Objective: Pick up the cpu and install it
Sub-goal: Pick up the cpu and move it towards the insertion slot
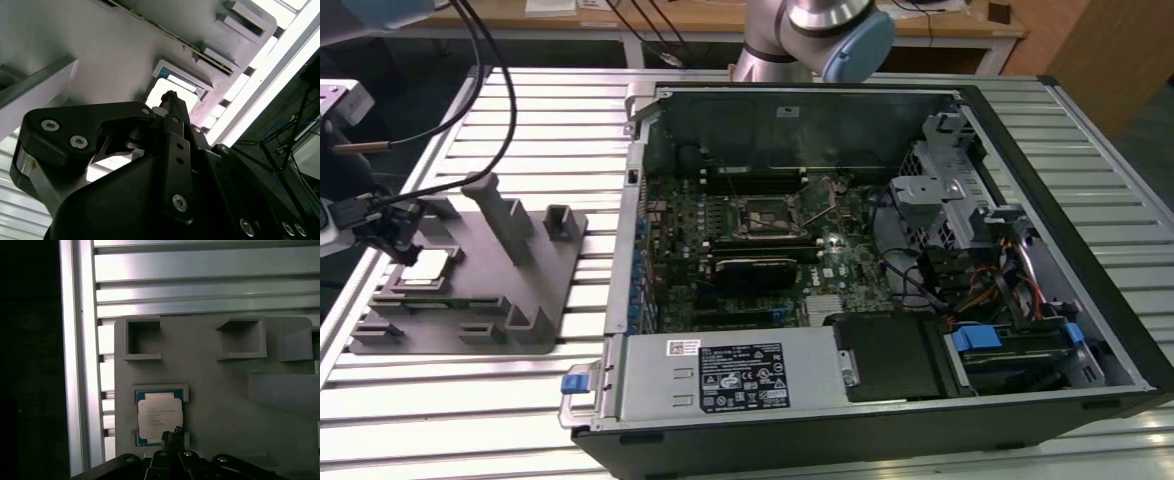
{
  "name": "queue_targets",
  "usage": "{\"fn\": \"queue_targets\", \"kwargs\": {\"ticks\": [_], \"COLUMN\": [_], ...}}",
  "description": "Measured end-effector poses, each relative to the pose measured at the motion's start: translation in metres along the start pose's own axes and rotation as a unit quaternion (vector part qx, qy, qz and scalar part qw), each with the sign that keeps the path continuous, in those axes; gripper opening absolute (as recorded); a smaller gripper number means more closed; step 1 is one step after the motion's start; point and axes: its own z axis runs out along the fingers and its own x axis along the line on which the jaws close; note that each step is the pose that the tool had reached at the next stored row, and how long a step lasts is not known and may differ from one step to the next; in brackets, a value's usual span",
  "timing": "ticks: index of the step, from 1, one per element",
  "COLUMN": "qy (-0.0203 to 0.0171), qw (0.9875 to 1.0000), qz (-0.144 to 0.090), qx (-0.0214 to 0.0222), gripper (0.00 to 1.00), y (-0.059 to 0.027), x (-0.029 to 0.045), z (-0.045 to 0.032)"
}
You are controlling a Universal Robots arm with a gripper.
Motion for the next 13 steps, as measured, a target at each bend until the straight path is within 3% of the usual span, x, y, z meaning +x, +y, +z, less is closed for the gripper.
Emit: {"fn": "queue_targets", "kwargs": {"ticks": [13], "qy": [0.001], "qw": [1.0], "qz": [0.0], "qx": [-0.003], "gripper": [0.11], "y": [0.0017], "x": [0.0049], "z": [0.0134]}}
